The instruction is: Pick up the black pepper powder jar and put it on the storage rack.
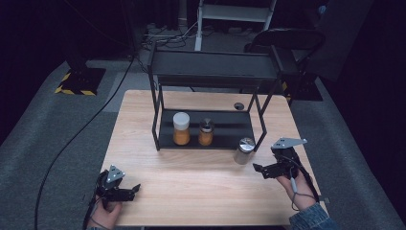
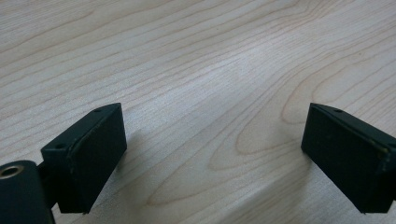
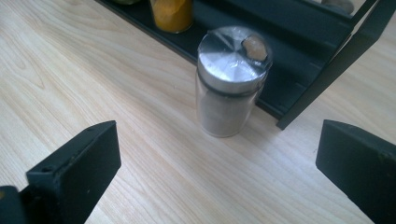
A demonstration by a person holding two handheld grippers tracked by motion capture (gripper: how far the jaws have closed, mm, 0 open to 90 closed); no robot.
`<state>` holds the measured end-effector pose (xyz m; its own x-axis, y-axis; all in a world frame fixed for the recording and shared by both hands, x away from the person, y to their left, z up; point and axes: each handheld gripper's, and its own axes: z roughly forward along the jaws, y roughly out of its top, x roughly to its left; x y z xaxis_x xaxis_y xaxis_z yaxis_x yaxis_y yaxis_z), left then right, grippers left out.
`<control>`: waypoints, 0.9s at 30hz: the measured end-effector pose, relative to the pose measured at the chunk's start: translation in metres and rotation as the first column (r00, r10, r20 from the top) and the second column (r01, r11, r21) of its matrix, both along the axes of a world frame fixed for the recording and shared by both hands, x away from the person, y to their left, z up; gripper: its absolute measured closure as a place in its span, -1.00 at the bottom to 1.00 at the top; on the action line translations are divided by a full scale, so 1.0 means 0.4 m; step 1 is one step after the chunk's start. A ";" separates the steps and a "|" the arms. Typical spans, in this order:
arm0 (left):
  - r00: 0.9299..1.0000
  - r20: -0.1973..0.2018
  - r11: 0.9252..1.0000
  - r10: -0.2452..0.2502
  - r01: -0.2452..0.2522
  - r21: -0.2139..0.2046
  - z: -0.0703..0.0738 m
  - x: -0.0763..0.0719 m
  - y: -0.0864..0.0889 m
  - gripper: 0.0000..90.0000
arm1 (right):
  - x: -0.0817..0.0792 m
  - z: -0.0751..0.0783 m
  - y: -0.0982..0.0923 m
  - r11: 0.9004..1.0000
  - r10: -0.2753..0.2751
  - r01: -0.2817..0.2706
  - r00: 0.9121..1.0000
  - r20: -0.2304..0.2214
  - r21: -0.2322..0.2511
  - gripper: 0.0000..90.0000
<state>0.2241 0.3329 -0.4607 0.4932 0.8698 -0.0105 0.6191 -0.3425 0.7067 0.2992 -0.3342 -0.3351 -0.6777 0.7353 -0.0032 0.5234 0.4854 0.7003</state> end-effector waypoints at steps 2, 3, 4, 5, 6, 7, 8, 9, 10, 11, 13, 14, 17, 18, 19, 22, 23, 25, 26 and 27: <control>1.000 0.000 1.000 0.000 0.000 0.000 0.000 0.000 0.000 -0.85 | 0.002 -0.010 0.001 1.000 0.000 0.000 1.000 -0.012 -0.003 -1.00; 1.000 0.000 1.000 0.000 0.000 0.000 0.000 0.000 0.000 -0.85 | 0.002 -0.014 0.001 1.000 0.000 0.000 1.000 -0.015 -0.003 -1.00; 1.000 0.000 1.000 0.000 0.000 0.000 0.000 0.000 0.000 -0.85 | 0.003 -0.021 0.001 1.000 -0.001 0.001 1.000 -0.020 -0.004 -1.00; 1.000 0.000 1.000 0.000 0.000 0.000 0.000 0.000 0.000 -0.85 | 0.003 -0.024 0.001 1.000 -0.003 0.003 1.000 -0.024 -0.003 -1.00; 1.000 0.000 1.000 0.000 0.000 0.000 0.000 0.000 0.000 -0.85 | 0.003 -0.029 0.000 1.000 -0.005 0.005 1.000 -0.029 0.000 -1.00; 1.000 0.000 1.000 0.000 0.000 0.000 0.000 0.000 0.000 -0.85 | 0.004 -0.033 -0.001 1.000 -0.005 0.005 1.000 -0.030 -0.001 -1.00; 1.000 0.000 1.000 0.000 0.000 0.000 0.000 0.000 0.000 -0.85 | 0.003 -0.038 -0.001 1.000 -0.007 0.007 0.999 -0.033 0.002 -1.00; 1.000 0.000 1.000 0.000 0.000 0.000 0.000 0.000 0.000 -0.85 | 0.004 -0.040 -0.002 1.000 -0.007 0.007 0.999 -0.035 0.002 -1.00; 1.000 0.000 1.000 0.000 0.000 0.000 0.000 0.000 0.000 -0.85 | 0.004 -0.044 -0.002 1.000 -0.007 0.007 0.999 -0.038 0.003 -1.00; 1.000 0.000 1.000 0.000 0.000 0.000 0.000 0.000 0.000 -0.85 | 0.005 -0.047 -0.002 1.000 -0.007 0.007 0.999 -0.039 0.003 -1.00; 1.000 0.000 1.000 0.000 0.000 0.000 0.000 0.000 0.000 -0.85 | 0.007 -0.055 -0.003 1.000 -0.009 0.010 0.999 -0.040 0.007 -1.00; 1.000 0.000 1.000 0.000 0.000 0.000 0.000 0.000 0.000 -0.85 | 0.008 -0.057 -0.004 1.000 -0.010 0.010 0.999 -0.042 0.009 -1.00; 1.000 0.000 1.000 0.001 -0.001 0.001 0.000 0.000 -0.001 -0.85 | 0.011 -0.067 -0.004 1.000 -0.015 0.016 0.999 -0.042 0.011 -1.00; 1.000 0.000 1.000 0.002 -0.002 0.001 0.000 0.001 -0.001 -0.85 | 0.012 -0.069 -0.004 1.000 -0.015 0.016 0.999 -0.041 0.011 -0.99; 1.000 0.000 1.000 0.002 -0.002 0.001 0.000 0.001 -0.001 -0.85 | 0.014 -0.071 -0.004 1.000 -0.017 0.017 0.999 -0.041 0.007 -0.98; 1.000 0.000 1.000 0.002 -0.002 0.001 0.000 0.000 -0.001 -0.85 | 0.023 -0.077 -0.007 1.000 -0.021 0.022 0.999 -0.050 0.013 -0.97; 1.000 0.000 1.000 0.002 -0.002 0.001 0.000 0.000 -0.001 -0.85 | 0.026 -0.079 -0.008 1.000 -0.021 0.022 0.999 -0.050 0.014 -0.97; 1.000 0.000 1.000 0.002 -0.002 0.002 0.000 0.000 -0.001 -0.85 | 0.032 -0.081 -0.008 1.000 -0.020 0.020 0.999 -0.051 0.014 -0.96; 1.000 0.000 1.000 0.002 -0.002 0.001 0.000 0.000 -0.001 -0.85 | 0.035 -0.082 -0.007 1.000 -0.017 0.018 0.999 -0.051 0.012 -0.95; 1.000 -0.001 1.000 0.002 -0.002 0.001 0.001 0.000 -0.001 -0.85 | 0.038 -0.081 -0.005 1.000 -0.013 0.014 0.999 -0.051 0.009 -0.94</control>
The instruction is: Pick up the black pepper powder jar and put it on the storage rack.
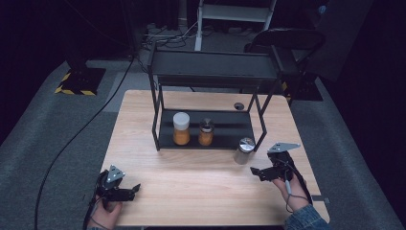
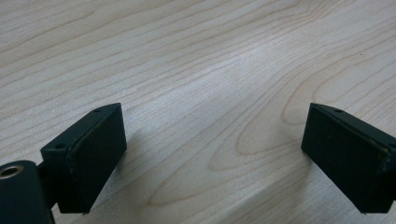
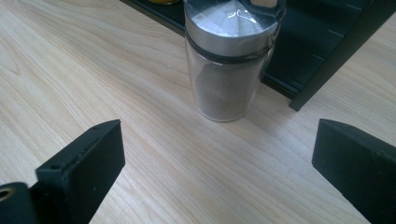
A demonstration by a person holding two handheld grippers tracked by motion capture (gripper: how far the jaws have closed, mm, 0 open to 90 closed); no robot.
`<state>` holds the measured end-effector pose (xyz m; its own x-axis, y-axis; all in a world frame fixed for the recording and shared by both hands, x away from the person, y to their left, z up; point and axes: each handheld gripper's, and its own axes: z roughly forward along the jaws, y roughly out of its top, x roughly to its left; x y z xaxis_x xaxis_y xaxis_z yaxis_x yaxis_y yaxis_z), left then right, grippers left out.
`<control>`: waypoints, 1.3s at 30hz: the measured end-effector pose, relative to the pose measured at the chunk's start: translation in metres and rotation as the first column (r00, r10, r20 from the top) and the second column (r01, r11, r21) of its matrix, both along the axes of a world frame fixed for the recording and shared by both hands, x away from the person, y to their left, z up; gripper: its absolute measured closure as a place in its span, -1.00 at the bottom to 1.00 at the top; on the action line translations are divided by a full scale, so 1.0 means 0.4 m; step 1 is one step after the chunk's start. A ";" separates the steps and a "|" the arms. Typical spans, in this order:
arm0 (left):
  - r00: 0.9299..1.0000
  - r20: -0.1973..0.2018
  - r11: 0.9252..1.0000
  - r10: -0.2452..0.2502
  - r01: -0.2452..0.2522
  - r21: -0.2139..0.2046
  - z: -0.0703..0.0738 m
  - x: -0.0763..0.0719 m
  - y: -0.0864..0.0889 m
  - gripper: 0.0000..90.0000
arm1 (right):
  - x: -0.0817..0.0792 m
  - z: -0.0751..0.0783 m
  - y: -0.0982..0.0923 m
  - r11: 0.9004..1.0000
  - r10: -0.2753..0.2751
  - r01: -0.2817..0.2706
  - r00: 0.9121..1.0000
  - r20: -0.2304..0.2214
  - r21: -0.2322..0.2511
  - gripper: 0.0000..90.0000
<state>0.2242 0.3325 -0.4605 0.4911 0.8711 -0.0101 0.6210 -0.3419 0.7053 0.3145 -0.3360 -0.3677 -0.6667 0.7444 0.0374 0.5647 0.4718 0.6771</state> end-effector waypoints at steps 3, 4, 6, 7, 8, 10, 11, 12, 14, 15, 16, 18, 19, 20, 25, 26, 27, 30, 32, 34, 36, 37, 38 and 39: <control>1.000 0.000 1.000 0.000 0.000 0.000 0.000 0.000 0.000 -0.85 | 0.009 0.000 0.006 1.000 0.008 -0.008 1.000 0.005 -0.006 -0.91; 1.000 0.001 1.000 0.000 0.000 0.000 0.000 0.000 0.000 -0.85 | 0.013 0.001 0.008 1.000 0.010 -0.010 1.000 0.004 -0.008 -0.90; 1.000 0.001 1.000 0.001 -0.001 0.002 0.000 0.000 -0.001 -0.86 | 0.022 0.002 0.016 1.000 0.014 -0.014 1.000 0.003 -0.015 -0.89; 1.000 0.002 1.000 0.001 -0.001 0.002 0.000 0.000 -0.001 -0.86 | 0.028 0.003 0.020 1.000 0.017 -0.016 1.000 0.002 -0.015 -0.87; 1.000 0.001 1.000 0.002 -0.002 0.002 0.000 0.000 -0.001 -0.86 | 0.032 0.004 0.023 1.000 0.020 -0.020 1.000 0.002 -0.016 -0.86; 1.000 0.000 1.000 0.004 -0.004 0.002 0.000 0.000 -0.002 -0.87 | 0.040 0.005 0.032 0.999 0.026 -0.026 1.000 0.007 -0.023 -0.84; 1.000 0.000 1.000 0.005 -0.005 0.004 0.000 0.000 -0.002 -0.87 | 0.043 0.006 0.035 0.999 0.026 -0.026 1.000 0.006 -0.025 -0.84; 1.000 0.000 1.000 0.006 -0.006 0.003 0.000 0.000 -0.002 -0.88 | 0.049 0.006 0.038 0.999 0.029 -0.029 1.000 0.006 -0.025 -0.83; 1.000 -0.001 1.000 0.007 -0.007 0.003 0.001 0.001 -0.003 -0.88 | 0.057 0.007 0.045 0.999 0.030 -0.030 1.000 0.004 -0.028 -0.81; 1.000 -0.001 1.000 0.007 -0.007 0.003 0.000 0.000 -0.003 -0.88 | 0.063 0.007 0.050 0.999 0.033 -0.033 0.999 0.004 -0.031 -0.80; 1.000 -0.001 1.000 0.008 -0.008 0.003 0.000 0.000 -0.003 -0.88 | 0.067 0.007 0.054 0.999 0.036 -0.036 0.999 0.003 -0.032 -0.79; 1.000 -0.002 1.000 0.010 -0.010 0.003 0.000 0.000 -0.004 -0.89 | 0.076 0.006 0.060 0.998 0.042 -0.041 0.999 0.001 -0.038 -0.78; 1.000 -0.002 1.000 0.010 -0.010 0.003 0.001 0.001 -0.004 -0.89 | 0.079 0.005 0.062 0.998 0.042 -0.042 0.999 0.000 -0.039 -0.78; 1.000 -0.002 1.000 0.010 -0.010 0.003 0.000 0.000 -0.004 -0.89 | 0.083 0.005 0.066 0.998 0.043 -0.043 0.999 -0.001 -0.042 -0.77; 1.000 -0.002 1.000 0.010 -0.010 0.003 0.001 0.001 -0.004 -0.89 | 0.105 0.004 0.080 0.998 0.049 -0.049 0.999 -0.007 -0.049 -0.73; 1.000 -0.002 1.000 0.009 -0.009 0.003 0.001 0.001 -0.004 -0.89 | 0.110 0.003 0.083 0.998 0.049 -0.050 0.999 -0.009 -0.050 -0.72; 1.000 -0.002 1.000 0.009 -0.009 0.004 0.001 0.001 -0.004 -0.89 | 0.114 0.002 0.086 0.997 0.050 -0.051 0.999 -0.010 -0.051 -0.71; 1.000 -0.002 1.000 0.010 -0.010 0.003 0.000 0.000 -0.004 -0.89 | 0.128 -0.001 0.096 0.997 0.051 -0.052 0.999 -0.018 -0.055 -0.69; 1.000 -0.002 1.000 0.009 -0.009 0.004 0.001 0.001 -0.004 -0.89 | 0.134 -0.002 0.101 0.997 0.052 -0.053 0.998 -0.023 -0.059 -0.68; 1.000 -0.002 1.000 0.009 -0.009 0.004 0.001 0.001 -0.004 -0.89 | 0.144 -0.006 0.110 0.997 0.046 -0.048 0.998 -0.031 -0.064 -0.68; 1.000 -0.002 1.000 0.009 -0.009 0.004 0.001 0.001 -0.004 -0.89 | 0.154 -0.009 0.116 0.997 0.045 -0.047 0.998 -0.037 -0.067 -0.65; 1.000 -0.002 1.000 0.010 -0.010 0.003 0.000 0.000 -0.004 -0.89 | 0.159 -0.009 0.118 0.997 0.043 -0.045 0.998 -0.041 -0.068 -0.64; 1.000 -0.002 1.000 0.009 -0.009 0.004 0.001 0.001 -0.004 -0.89 | 0.164 -0.010 0.119 0.997 0.042 -0.045 0.998 -0.045 -0.068 -0.63; 1.000 -0.002 1.000 0.010 -0.010 0.003 0.000 0.000 -0.004 -0.89 | 0.169 -0.011 0.120 0.997 0.040 -0.043 0.998 -0.047 -0.067 -0.61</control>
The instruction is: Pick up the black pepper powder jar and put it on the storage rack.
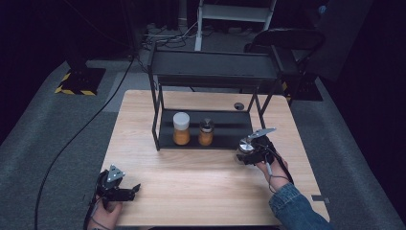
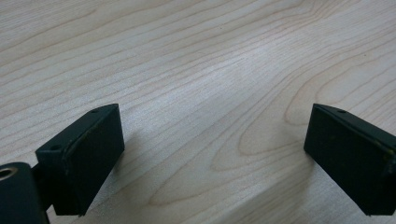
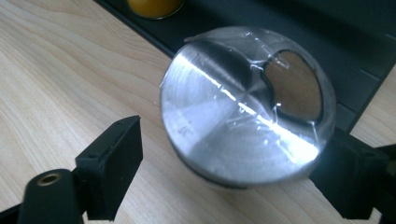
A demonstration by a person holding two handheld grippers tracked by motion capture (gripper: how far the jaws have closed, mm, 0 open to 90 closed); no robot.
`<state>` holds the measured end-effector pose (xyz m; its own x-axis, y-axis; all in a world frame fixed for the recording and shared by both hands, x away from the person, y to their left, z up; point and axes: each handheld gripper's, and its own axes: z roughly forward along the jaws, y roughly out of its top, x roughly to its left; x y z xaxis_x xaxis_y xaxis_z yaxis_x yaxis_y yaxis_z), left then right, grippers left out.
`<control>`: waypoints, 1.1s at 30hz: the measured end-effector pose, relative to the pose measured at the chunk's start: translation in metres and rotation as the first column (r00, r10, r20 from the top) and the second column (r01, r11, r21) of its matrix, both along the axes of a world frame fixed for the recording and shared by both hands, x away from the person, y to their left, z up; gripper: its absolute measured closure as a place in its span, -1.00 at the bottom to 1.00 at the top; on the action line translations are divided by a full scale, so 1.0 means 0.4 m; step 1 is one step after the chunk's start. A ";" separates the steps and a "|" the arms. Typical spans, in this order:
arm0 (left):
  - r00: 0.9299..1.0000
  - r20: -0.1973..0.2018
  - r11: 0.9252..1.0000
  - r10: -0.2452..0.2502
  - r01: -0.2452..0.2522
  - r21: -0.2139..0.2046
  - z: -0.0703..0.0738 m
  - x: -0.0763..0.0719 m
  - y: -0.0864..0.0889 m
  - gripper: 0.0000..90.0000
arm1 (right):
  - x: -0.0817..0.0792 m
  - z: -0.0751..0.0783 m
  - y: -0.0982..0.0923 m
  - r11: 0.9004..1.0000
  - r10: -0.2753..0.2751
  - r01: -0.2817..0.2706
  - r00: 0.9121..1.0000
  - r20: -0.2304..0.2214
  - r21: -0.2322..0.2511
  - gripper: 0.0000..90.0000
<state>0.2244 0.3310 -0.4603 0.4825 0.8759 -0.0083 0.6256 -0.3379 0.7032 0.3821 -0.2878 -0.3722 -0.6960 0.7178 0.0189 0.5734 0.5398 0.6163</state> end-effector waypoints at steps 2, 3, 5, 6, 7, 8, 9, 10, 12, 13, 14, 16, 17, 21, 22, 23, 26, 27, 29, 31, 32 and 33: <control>1.000 0.000 1.000 0.000 0.000 0.000 0.000 0.000 0.000 -0.89 | 0.009 -0.002 0.004 1.000 -0.002 0.002 1.000 -0.006 -0.001 -0.57; 1.000 0.000 1.000 -0.001 0.001 0.001 0.000 0.000 0.000 -0.89 | 0.014 -0.004 0.006 1.000 -0.003 0.003 1.000 -0.009 -0.002 -0.56; 1.000 0.000 1.000 -0.001 0.001 0.001 0.000 0.000 0.000 -0.89 | 0.024 -0.009 0.010 1.000 -0.001 0.001 1.000 -0.020 -0.003 -0.55; 1.000 0.000 1.000 -0.001 0.001 0.001 0.000 0.000 0.000 -0.89 | 0.029 -0.011 0.012 1.000 0.000 0.000 1.000 -0.028 -0.003 -0.54; 1.000 0.000 1.000 -0.001 0.001 0.001 0.000 0.000 0.000 -0.89 | 0.033 -0.013 0.015 1.000 -0.002 0.002 0.999 -0.033 -0.007 -0.53; 1.000 0.000 1.000 -0.001 0.001 0.001 0.000 0.000 0.000 -0.89 | 0.037 -0.016 0.016 1.000 -0.002 0.001 0.999 -0.036 -0.007 -0.52; 1.000 0.000 1.000 -0.001 0.001 0.001 0.000 0.000 0.000 -0.89 | 0.039 -0.018 0.019 1.000 -0.004 0.003 0.999 -0.036 -0.011 -0.50; 1.000 0.000 1.000 -0.001 0.001 0.001 0.000 0.000 0.000 -0.89 | 0.041 -0.019 0.020 1.000 -0.004 0.004 0.999 -0.037 -0.014 -0.48; 1.000 0.000 1.000 -0.001 0.001 0.001 0.000 0.000 0.000 -0.89 | 0.046 -0.022 0.022 1.000 -0.011 0.010 0.999 -0.043 -0.016 -0.41; 1.000 0.000 1.000 -0.001 0.001 0.001 0.000 0.000 0.000 -0.89 | 0.047 -0.023 0.024 1.000 -0.013 0.012 0.999 -0.043 -0.021 -0.38; 1.000 0.000 1.000 -0.001 0.001 0.001 0.000 0.000 0.000 -0.89 | 0.048 -0.024 0.026 1.000 -0.011 0.010 0.999 -0.042 -0.027 -0.36; 1.000 -0.001 1.000 -0.001 0.001 0.001 0.001 0.000 0.000 -0.89 | 0.049 -0.024 0.030 0.999 -0.011 0.009 0.999 -0.044 -0.036 -0.35; 1.000 -0.001 1.000 -0.001 0.001 0.001 0.000 0.000 0.000 -0.89 | 0.049 -0.024 0.029 0.999 -0.012 0.010 0.999 -0.045 -0.035 -0.34; 1.000 -0.001 1.000 -0.002 0.002 0.001 0.000 0.000 0.000 -0.89 | 0.041 -0.018 0.044 0.998 -0.008 0.006 1.000 -0.027 -0.064 -0.32; 1.000 -0.002 1.000 -0.001 0.001 0.001 0.001 0.000 0.000 -0.89 | 0.041 -0.018 0.045 0.998 -0.009 0.007 1.000 -0.028 -0.064 -0.32; 1.000 -0.001 1.000 -0.002 0.002 0.001 0.000 0.000 0.000 -0.89 | 0.039 -0.018 0.045 0.998 -0.012 0.010 1.000 -0.028 -0.063 -0.32; 1.000 -0.002 1.000 -0.001 0.001 0.001 0.001 0.000 0.000 -0.89 | 0.037 -0.017 0.043 0.998 -0.017 0.015 0.999 -0.033 -0.059 -0.32; 1.000 -0.001 1.000 -0.002 0.002 0.001 0.000 0.000 0.000 -0.89 | 0.036 -0.015 0.042 0.998 -0.019 0.017 0.999 -0.034 -0.057 -0.32; 1.000 -0.002 1.000 -0.001 0.001 0.001 0.001 0.000 0.000 -0.89 | 0.032 -0.011 0.040 0.998 -0.016 0.014 0.999 -0.031 -0.057 -0.31; 1.000 -0.001 1.000 -0.002 0.002 0.001 0.000 0.000 0.000 -0.89 | 0.027 -0.002 0.039 0.998 -0.014 0.012 0.999 -0.030 -0.061 -0.32; 1.000 -0.001 1.000 -0.002 0.002 0.001 0.000 0.000 0.000 -0.89 | 0.024 0.003 0.039 0.998 -0.012 0.010 1.000 -0.026 -0.064 -0.31; 1.000 -0.001 1.000 -0.002 0.002 0.001 0.000 0.000 0.000 -0.89 | 0.021 0.009 0.039 0.998 -0.011 0.010 1.000 -0.024 -0.066 -0.32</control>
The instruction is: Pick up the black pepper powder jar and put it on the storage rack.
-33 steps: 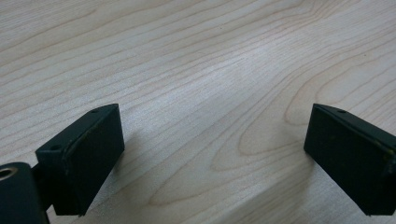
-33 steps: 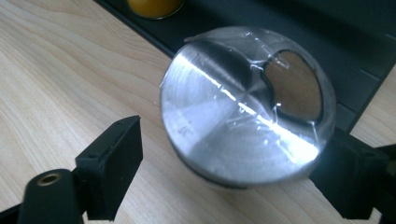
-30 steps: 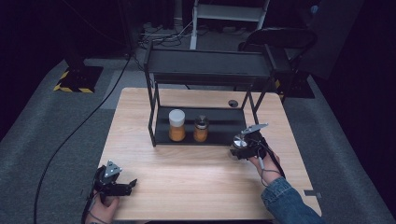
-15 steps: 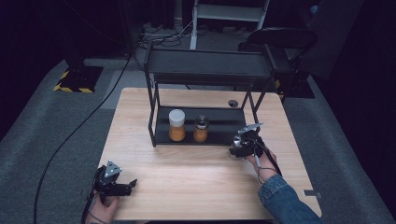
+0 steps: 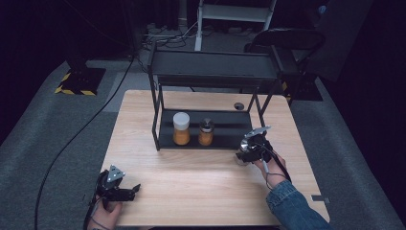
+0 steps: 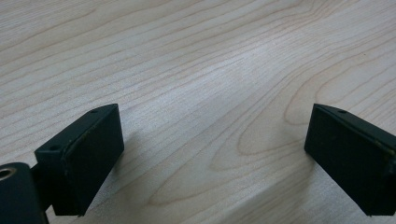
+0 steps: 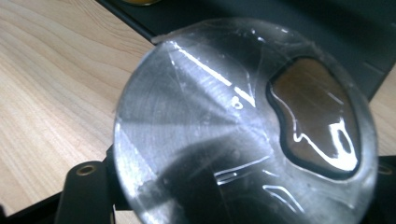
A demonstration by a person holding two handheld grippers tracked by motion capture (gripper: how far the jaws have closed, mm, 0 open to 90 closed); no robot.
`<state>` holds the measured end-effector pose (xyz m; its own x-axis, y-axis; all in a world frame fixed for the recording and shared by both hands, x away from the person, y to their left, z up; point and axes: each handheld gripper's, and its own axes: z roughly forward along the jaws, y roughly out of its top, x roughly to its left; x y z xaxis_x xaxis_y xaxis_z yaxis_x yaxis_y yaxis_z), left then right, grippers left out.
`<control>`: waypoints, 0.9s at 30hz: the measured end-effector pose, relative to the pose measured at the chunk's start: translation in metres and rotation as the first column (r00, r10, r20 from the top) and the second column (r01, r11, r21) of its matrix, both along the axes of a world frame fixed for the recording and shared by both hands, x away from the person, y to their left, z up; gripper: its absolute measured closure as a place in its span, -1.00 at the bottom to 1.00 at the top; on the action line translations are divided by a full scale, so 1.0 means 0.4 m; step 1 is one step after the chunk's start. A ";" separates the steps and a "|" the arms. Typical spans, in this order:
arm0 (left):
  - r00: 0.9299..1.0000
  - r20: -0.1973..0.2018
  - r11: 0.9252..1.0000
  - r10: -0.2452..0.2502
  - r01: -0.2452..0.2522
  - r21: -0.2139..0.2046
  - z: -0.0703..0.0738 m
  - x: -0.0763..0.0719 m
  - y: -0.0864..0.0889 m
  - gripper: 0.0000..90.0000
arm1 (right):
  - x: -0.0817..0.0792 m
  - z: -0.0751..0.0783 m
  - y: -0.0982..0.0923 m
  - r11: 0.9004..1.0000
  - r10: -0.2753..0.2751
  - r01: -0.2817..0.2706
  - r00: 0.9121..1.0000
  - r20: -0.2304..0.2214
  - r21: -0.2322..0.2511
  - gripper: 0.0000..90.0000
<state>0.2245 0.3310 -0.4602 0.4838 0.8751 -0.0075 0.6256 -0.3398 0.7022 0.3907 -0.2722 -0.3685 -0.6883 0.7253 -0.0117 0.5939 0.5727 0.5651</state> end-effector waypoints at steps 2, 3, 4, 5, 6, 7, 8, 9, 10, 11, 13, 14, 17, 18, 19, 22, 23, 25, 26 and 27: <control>1.000 0.000 1.000 0.000 0.000 0.000 0.000 0.000 0.000 -0.89 | -0.005 0.014 -0.003 1.000 0.002 -0.002 1.000 0.004 0.002 -0.31; 1.000 0.000 1.000 0.000 0.000 0.000 0.000 0.000 0.000 -0.89 | -0.008 0.022 -0.004 1.000 0.004 -0.004 1.000 0.009 0.002 -0.32; 1.000 -0.001 1.000 0.000 0.000 0.000 0.000 0.000 0.000 -0.89 | -0.011 0.031 -0.005 1.000 0.004 -0.004 1.000 0.011 0.003 -0.32; 1.000 0.000 1.000 0.000 0.000 0.000 0.000 0.000 0.000 -0.89 | -0.013 0.040 -0.006 1.000 0.008 -0.008 1.000 0.014 0.003 -0.32; 1.000 -0.001 1.000 0.000 0.000 0.000 0.000 0.000 0.000 -0.89 | -0.016 0.049 -0.007 1.000 0.009 -0.009 1.000 0.017 0.004 -0.32; 1.000 0.000 1.000 0.000 0.000 0.000 0.000 0.000 0.000 -0.89 | -0.019 0.058 -0.008 1.000 0.013 -0.013 1.000 0.019 0.005 -0.31; 1.000 0.000 1.000 0.000 0.000 0.000 0.000 0.000 0.000 -0.89 | -0.022 0.067 -0.009 1.000 0.014 -0.014 1.000 0.022 0.007 -0.32; 1.000 0.000 1.000 0.000 0.000 0.000 0.000 0.000 0.000 -0.89 | -0.025 0.075 -0.008 1.000 0.018 -0.018 0.999 0.027 0.005 -0.32; 1.000 0.000 1.000 0.000 0.000 0.000 0.000 0.000 0.000 -0.89 | -0.027 0.083 -0.008 1.000 0.022 -0.022 0.999 0.030 0.004 -0.32; 1.000 -0.001 1.000 0.000 0.000 0.000 0.000 0.000 0.000 -0.89 | -0.028 0.091 -0.007 1.000 0.024 -0.025 0.999 0.030 0.003 -0.32; 1.000 0.000 1.000 0.000 0.000 0.000 0.000 0.000 0.000 -0.89 | -0.030 0.105 -0.006 1.000 0.029 -0.029 0.999 0.032 0.002 -0.32; 1.000 -0.001 1.000 0.000 0.000 0.000 0.000 0.000 0.000 -0.89 | -0.031 0.111 -0.005 1.000 0.030 -0.030 0.999 0.034 0.001 -0.32; 1.000 -0.001 1.000 0.000 0.000 0.000 0.000 0.000 0.000 -0.89 | -0.032 0.129 -0.006 0.999 0.034 -0.034 0.999 0.037 0.008 -0.32; 1.000 0.000 1.000 0.000 0.000 0.000 0.000 0.000 0.000 -0.89 | -0.032 0.136 -0.007 0.999 0.034 -0.034 0.999 0.038 0.011 -0.31; 1.000 0.000 1.000 0.000 0.000 0.000 0.000 0.000 0.000 -0.89 | -0.032 0.139 -0.007 0.999 0.033 -0.033 0.999 0.039 0.013 -0.31; 1.000 0.000 1.000 0.000 0.000 0.000 0.000 0.000 0.000 -0.89 | -0.032 0.154 -0.005 0.999 0.034 -0.035 0.999 0.039 0.012 -0.32; 1.000 0.000 1.000 0.000 0.000 0.000 0.000 0.000 0.000 -0.89 | -0.031 0.159 -0.004 0.999 0.034 -0.035 0.999 0.039 0.013 -0.31; 1.000 0.000 1.000 0.000 0.000 0.000 0.000 0.000 0.000 -0.89 | -0.031 0.167 -0.002 0.999 0.036 -0.037 0.999 0.040 0.014 -0.32; 1.000 0.000 1.000 0.000 0.000 0.000 0.000 0.000 0.000 -0.89 | -0.031 0.172 -0.001 0.999 0.037 -0.038 0.998 0.041 0.013 -0.32; 1.000 0.000 1.000 0.000 0.000 0.000 0.000 0.000 0.000 -0.89 | -0.030 0.176 0.000 0.999 0.039 -0.040 0.998 0.042 0.013 -0.31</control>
<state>0.2245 0.3310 -0.4601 0.4839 0.8751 -0.0078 0.6259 -0.3398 0.7020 0.3785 -0.2722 -0.2979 -0.7154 0.6980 -0.0312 0.5468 0.5872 0.5968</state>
